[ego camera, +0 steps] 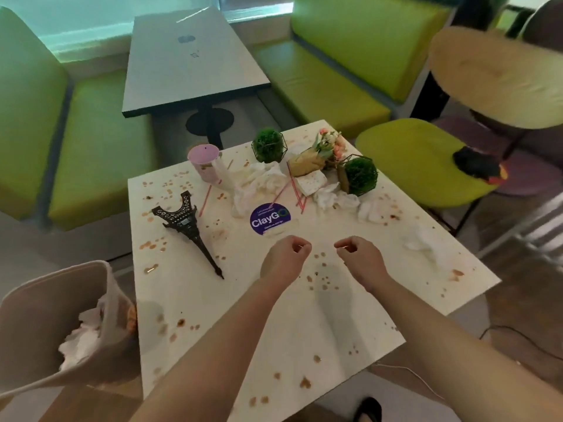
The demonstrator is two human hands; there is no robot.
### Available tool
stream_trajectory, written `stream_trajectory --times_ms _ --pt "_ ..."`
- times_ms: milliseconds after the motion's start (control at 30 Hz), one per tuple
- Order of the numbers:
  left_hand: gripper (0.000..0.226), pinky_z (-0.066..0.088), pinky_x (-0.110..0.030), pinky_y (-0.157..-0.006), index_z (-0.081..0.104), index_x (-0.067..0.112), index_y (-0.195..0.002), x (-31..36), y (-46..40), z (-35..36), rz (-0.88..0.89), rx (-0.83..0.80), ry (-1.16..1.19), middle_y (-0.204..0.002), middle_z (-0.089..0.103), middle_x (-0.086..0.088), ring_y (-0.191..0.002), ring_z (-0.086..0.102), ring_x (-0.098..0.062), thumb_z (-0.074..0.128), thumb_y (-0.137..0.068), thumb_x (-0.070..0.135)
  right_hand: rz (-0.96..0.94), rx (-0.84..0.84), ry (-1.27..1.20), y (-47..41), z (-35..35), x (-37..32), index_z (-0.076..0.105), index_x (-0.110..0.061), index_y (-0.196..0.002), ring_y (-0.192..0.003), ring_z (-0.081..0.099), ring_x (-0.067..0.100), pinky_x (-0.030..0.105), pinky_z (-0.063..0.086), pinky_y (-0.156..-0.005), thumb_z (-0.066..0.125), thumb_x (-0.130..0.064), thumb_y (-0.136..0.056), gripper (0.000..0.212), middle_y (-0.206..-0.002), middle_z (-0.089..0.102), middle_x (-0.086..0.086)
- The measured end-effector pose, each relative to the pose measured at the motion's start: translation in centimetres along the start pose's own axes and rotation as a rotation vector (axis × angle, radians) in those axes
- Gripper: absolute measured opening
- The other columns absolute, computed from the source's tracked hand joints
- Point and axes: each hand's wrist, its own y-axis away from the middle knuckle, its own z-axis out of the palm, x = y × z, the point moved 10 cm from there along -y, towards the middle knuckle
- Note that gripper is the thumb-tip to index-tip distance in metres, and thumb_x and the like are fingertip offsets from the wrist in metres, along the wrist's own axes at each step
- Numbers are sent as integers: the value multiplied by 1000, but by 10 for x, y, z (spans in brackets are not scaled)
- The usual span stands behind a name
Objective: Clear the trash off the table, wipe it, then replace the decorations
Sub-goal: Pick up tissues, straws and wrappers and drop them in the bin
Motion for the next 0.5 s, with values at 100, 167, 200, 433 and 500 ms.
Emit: stream_trajectory --times_ms 100,167,200,433,500 --pt "18 40 -19 -58 65 25 -106 26 -9 46 20 -60 -14 -97 64 11 -72 57 -3 55 -97 36 15 58 69 -10 -43 34 66 -21 -98 -67 53 6 19 38 -50 55 -12 -93 15 -89 59 -6" --pt "19 43 -21 -59 66 24 -107 36 -12 69 22 -91 -2 -99 65 10 -75 59 -7 55 -97 37 23 79 122 -20 -64 55 66 -20 -100 -71 54 5 20 38 -51 54 -11 -93 17 -99 59 -3" --pt "20 44 -22 -63 66 24 -107 42 -14 82 23 -103 -1 -99 64 10 -80 60 -8 55 -97 37 33 88 138 -26 -76 65 66 -20 -102 -73 55 6 20 38 -51 54 -11 -93 17 -101 59 -3" --pt "21 38 -20 -73 66 23 -110 76 -32 155 1 -143 -6 -100 61 13 -94 57 -5 55 -98 36 -27 148 557 -70 -149 106 57 -22 -124 -117 38 26 37 44 -88 54 -12 -91 35 -125 48 5" --pt "21 38 -18 -74 66 22 -110 80 -33 173 -11 -158 10 -101 61 12 -93 55 -4 55 -98 35 -18 145 605 -78 -163 119 52 -26 -131 -120 34 29 40 44 -92 55 -10 -88 46 -133 44 5"
